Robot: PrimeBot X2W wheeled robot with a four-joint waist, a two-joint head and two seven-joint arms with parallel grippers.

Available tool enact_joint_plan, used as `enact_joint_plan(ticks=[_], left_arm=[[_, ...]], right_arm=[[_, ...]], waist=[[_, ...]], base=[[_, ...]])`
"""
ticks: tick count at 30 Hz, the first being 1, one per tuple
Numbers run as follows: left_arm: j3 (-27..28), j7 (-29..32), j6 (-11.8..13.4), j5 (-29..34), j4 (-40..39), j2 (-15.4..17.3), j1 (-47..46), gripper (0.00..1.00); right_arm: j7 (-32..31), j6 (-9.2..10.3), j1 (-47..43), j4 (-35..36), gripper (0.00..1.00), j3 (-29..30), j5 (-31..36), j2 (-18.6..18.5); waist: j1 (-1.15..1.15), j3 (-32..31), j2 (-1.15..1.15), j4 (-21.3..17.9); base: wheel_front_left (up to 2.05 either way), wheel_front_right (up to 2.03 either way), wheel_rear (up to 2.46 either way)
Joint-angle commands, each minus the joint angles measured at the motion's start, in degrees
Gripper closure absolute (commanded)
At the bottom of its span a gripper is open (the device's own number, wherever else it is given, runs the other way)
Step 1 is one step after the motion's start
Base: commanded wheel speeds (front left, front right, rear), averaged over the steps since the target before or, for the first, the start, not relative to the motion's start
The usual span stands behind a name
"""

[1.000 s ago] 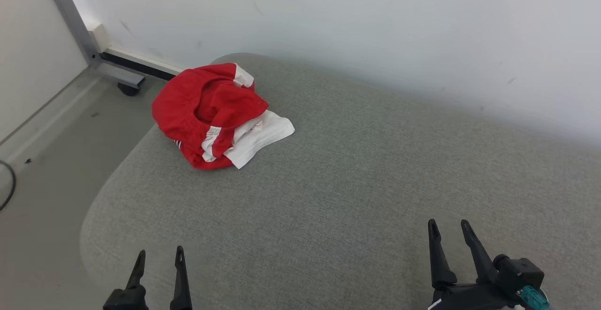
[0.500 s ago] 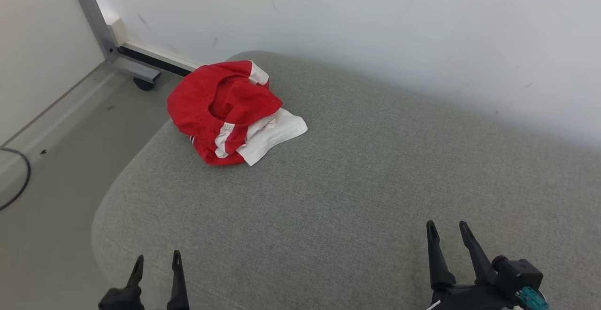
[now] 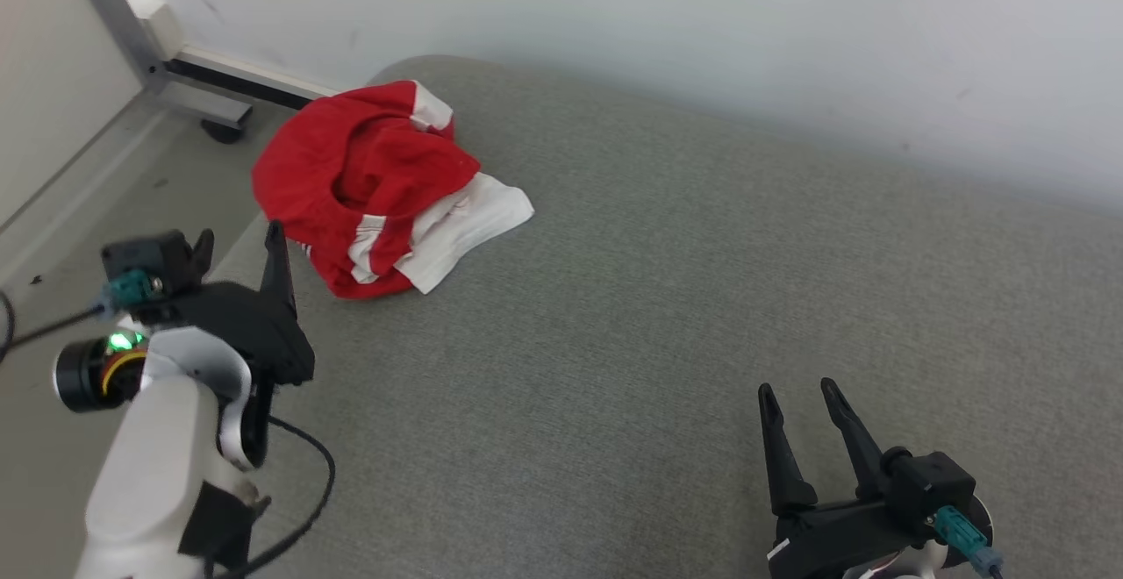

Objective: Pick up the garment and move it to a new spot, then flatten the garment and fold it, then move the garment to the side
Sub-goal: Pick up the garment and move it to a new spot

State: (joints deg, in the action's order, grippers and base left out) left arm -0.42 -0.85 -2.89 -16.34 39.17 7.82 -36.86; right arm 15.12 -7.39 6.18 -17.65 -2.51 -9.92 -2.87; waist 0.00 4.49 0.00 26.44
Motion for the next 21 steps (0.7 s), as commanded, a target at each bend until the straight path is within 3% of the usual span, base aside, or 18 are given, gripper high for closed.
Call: enact_joint_plan(ticks=[1, 6, 14, 21], left_arm=[[0.1, 1.2, -0.3, -0.5, 1.8, 0.4, -2.0, 0.0], [1.2, 6.7, -1.6, -3.0, 8.9, 3.2, -9.5, 0.0], [2.4, 9.3, -3.1, -5.0, 16.2, 8.1, -14.0, 0.0], [2.3, 10.7, -2.7, -5.0, 21.0, 11.7, -15.5, 0.0]], right_arm=[[-0.2, -0.19, 0.5, 0.1, 0.0, -0.6, 0.6, 0.0], [-1.5, -0.19, 0.7, 1.7, 0.0, -2.4, 1.8, 0.0], [-4.5, -0.19, 0.4, 7.0, 0.0, -3.3, 3.6, 0.0], [-6.2, -0.19, -0.8, 11.1, 0.0, -3.0, 4.2, 0.0]], waist=[[0.0, 3.0, 0.0, -4.3], [0.0, 6.1, 0.0, -10.3], [0.0, 11.3, 0.0, -18.8], [0.0, 14.2, 0.0, -22.3]], base=[[0.0, 0.0, 0.0], [0.0, 0.0, 0.0], [0.0, 0.0, 0.0], [0.0, 0.0, 0.0]])
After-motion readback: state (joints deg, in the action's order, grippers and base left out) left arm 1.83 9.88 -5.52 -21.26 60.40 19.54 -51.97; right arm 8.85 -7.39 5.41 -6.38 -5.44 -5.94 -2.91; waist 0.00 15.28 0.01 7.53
